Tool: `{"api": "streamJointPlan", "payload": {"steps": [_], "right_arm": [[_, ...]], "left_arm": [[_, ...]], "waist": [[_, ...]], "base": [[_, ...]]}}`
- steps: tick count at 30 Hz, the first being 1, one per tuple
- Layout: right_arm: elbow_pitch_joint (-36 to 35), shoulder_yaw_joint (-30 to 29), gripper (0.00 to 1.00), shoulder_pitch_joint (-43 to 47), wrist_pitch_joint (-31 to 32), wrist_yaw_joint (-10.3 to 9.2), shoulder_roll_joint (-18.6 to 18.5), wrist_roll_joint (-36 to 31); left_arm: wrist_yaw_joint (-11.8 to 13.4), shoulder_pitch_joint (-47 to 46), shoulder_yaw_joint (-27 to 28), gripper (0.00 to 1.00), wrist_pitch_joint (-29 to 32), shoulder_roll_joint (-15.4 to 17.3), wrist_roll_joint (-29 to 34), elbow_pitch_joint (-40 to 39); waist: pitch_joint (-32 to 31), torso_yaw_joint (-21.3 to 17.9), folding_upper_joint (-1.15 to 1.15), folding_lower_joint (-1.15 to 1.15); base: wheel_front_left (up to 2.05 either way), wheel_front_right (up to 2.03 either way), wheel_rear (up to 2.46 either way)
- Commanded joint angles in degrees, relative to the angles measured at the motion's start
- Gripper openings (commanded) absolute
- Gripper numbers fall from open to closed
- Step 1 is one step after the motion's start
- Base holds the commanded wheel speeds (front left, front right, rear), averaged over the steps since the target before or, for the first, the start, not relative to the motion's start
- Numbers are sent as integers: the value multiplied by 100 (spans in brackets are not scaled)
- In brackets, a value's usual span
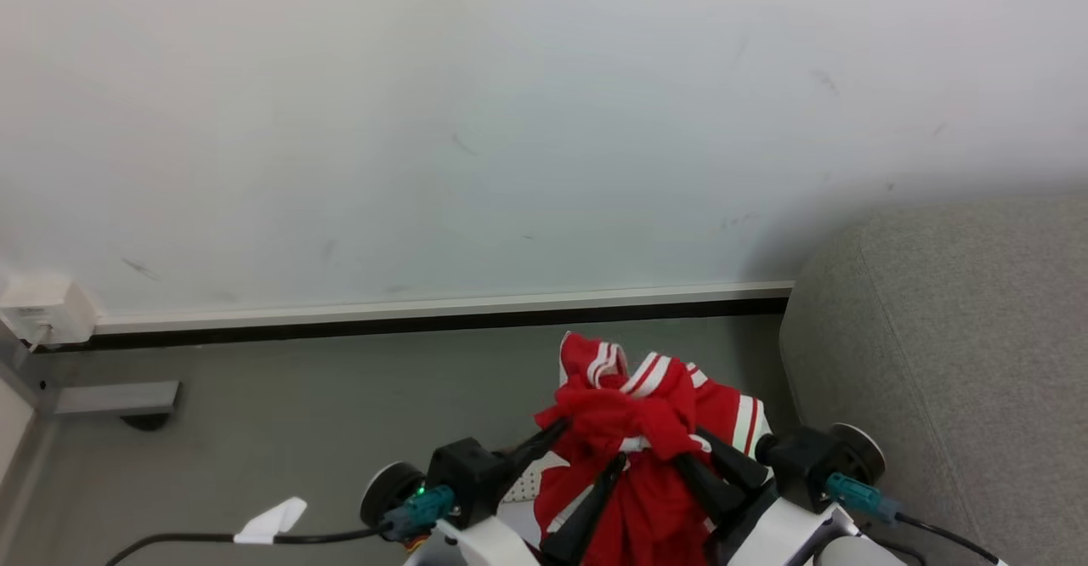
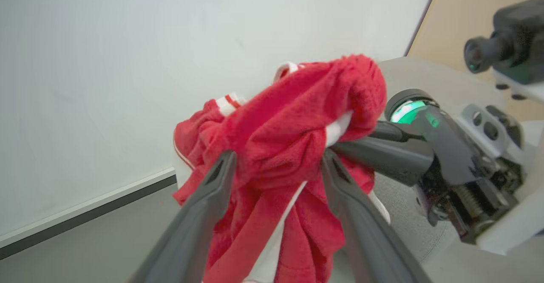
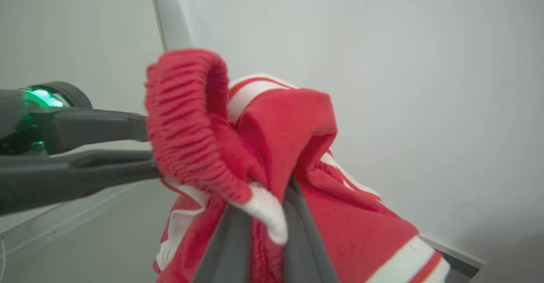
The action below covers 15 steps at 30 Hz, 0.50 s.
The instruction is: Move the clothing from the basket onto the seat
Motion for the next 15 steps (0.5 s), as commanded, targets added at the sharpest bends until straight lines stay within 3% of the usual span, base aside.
{"api": "streamJointPlan", "payload": {"steps": [1,15], "right_arm": [[-58,-109,0,39,-32,-14,-67,-59],[-364,-933,0,175,-31,-14,-389,-269]], "left_arm": [[27,9,29,100,-58,38,71,47],[127,-54,40,100,-347,69,166,304]], "waist": [[17,-42,0,0],[115,-722,0,0]], "base": [[0,0,0],[0,0,0]]}}
